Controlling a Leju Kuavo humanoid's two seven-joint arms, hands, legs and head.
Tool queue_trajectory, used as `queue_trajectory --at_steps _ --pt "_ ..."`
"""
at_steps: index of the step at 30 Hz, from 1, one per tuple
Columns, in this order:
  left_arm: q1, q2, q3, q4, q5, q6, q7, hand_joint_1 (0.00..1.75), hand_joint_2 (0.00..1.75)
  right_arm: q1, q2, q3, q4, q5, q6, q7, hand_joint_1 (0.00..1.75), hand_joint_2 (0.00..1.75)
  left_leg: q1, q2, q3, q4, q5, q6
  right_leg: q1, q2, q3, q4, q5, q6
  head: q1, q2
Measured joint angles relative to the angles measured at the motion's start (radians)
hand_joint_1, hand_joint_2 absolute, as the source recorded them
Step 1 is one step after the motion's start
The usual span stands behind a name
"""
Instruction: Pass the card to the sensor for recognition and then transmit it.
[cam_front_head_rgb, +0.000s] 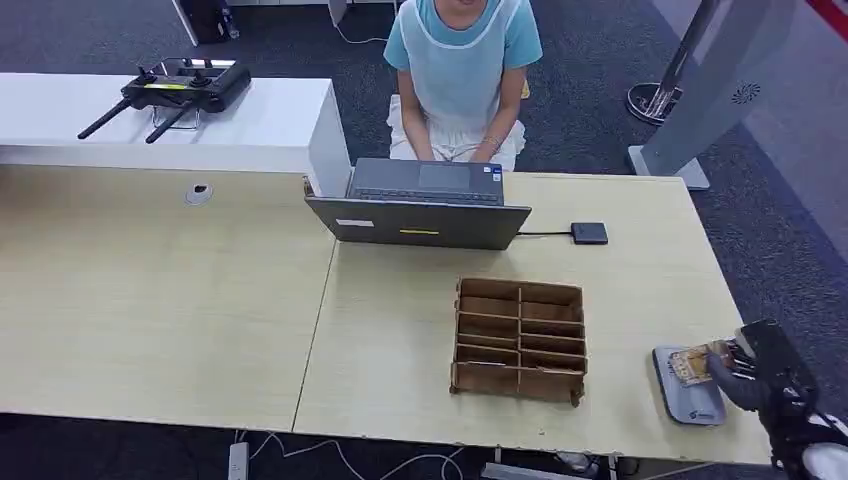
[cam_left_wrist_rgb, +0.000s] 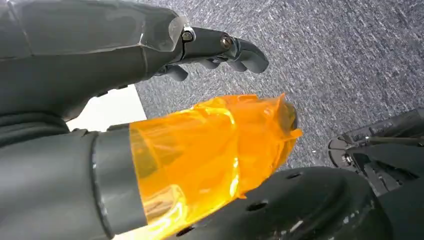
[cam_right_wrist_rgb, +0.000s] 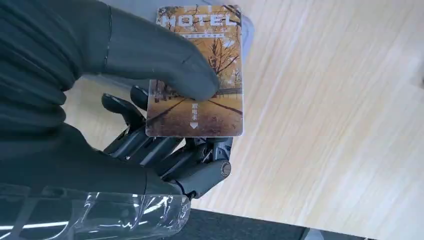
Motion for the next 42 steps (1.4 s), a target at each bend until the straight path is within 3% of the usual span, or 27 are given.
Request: queue_trajectory --at_steps 12,19,26,29,35,42 --pt "-0.004 0.000 -0.008 0.000 0.014 0.000 0.000 0.00 0.00 -0.105 -0.010 0.016 -0.073 0.002 -0.012 0.026 1.75 1.75 0.000 0.000 0.000 0.000 0.001 0.000 0.000 0.000 0.000 0.001 0.000 0.000 0.000 0.000" --pt "-0.006 0.000 -0.013 0.000 0.015 0.000 0.000 0.00 0.00 -0.261 -0.034 0.097 -0.093 0.074 -0.072 0.054 1.75 1.75 0.000 0.002 0.000 0.000 0.001 0.000 0.000 0.001 0.000 0.001 0.001 0.000 0.000 0.000" --pt "-0.013 0.000 -0.030 0.000 0.014 -0.002 0.012 0.00 0.00 -0.500 -0.036 0.270 -0.076 0.356 -0.203 0.156 1.75 1.75 0.000 0.003 0.000 0.000 0.003 -0.002 0.000 0.003 -0.001 0.002 0.002 -0.001 0.000 0.000" --pt "-0.014 0.000 -0.041 0.000 0.011 -0.006 0.012 0.00 0.00 -0.609 -0.028 0.361 -0.059 0.437 -0.218 0.179 1.75 1.75 0.000 0.002 -0.001 0.000 0.003 -0.002 0.000 0.002 -0.002 0.003 0.003 -0.001 0.000 0.000" --pt "-0.021 0.000 -0.068 0.000 -0.003 -0.012 0.012 0.00 0.00 -0.810 0.036 0.520 0.007 0.573 -0.238 0.214 1.75 1.75 0.000 0.002 -0.001 0.000 0.005 -0.001 0.000 0.002 -0.003 0.003 0.003 -0.002 0.000 0.000" --pt "-0.029 0.000 -0.092 0.000 -0.007 -0.022 0.013 0.00 0.00 -0.963 0.114 0.665 0.102 0.679 -0.238 0.220 1.75 1.75 0.000 0.001 -0.001 0.000 0.005 -0.002 0.000 0.001 -0.003 0.004 0.003 -0.002 0.000 0.000"
